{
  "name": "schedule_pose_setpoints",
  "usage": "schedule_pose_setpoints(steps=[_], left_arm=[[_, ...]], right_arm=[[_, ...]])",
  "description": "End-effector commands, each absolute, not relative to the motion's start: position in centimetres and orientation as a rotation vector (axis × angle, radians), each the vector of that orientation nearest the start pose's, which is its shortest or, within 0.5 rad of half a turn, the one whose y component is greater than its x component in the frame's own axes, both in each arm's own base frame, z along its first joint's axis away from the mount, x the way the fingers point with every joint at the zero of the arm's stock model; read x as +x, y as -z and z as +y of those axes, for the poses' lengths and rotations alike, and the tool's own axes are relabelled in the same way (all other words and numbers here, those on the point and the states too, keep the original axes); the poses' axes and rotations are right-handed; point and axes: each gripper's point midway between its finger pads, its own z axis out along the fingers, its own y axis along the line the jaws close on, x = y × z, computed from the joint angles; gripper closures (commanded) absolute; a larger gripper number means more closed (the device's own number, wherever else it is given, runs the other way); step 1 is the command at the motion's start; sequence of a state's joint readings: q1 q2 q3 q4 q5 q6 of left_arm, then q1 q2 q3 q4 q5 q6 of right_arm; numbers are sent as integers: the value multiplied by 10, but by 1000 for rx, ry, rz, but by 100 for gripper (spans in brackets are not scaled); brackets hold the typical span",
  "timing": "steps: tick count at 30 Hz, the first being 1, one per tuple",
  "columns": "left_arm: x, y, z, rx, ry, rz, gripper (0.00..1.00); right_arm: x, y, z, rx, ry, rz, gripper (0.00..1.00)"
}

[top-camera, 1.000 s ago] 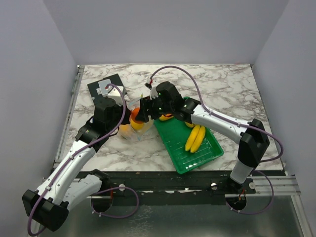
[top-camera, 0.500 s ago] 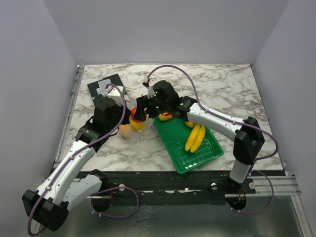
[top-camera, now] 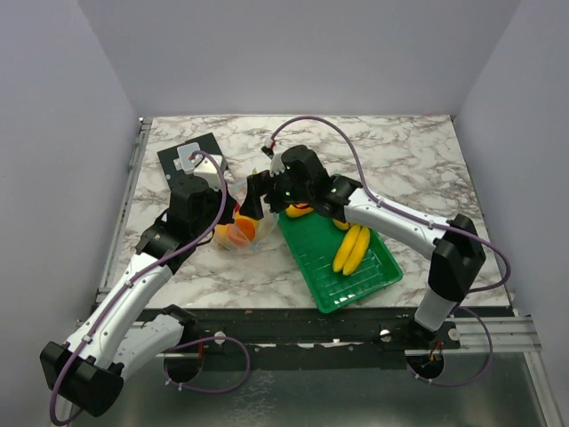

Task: Place the food in the zip-top bag and seal the zipper
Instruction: Place the fake fruit in the zipper food storage bag, then adjust the zipper food storage bag at the center of the board.

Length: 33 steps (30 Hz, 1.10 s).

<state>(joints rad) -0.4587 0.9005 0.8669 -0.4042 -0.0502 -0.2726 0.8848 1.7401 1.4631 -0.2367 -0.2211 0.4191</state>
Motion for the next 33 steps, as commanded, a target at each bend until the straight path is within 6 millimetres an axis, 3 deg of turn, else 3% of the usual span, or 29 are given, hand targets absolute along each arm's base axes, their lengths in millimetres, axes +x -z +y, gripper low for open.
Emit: schedule_pose_setpoints(steps=[1,12,17,29,33], left_arm=[[279,-230,-141,151,419,2015,100],[278,-230,-141,150,422,2013,100],[278,-230,-141,151,423,2013,100],[278,-230,-141,150,421,2013,100],[278,-231,-141,149,422,2012,100]], right_arm=[[266,-245,423,-653,-1043,2060,0],[255,-253,391,-581,-986,2074,0],[252,-237,379,-510,-954,2140,3],[259,-183,373,-353,-872,2293,28],[265,-177,378,-345,-856,2299,43]])
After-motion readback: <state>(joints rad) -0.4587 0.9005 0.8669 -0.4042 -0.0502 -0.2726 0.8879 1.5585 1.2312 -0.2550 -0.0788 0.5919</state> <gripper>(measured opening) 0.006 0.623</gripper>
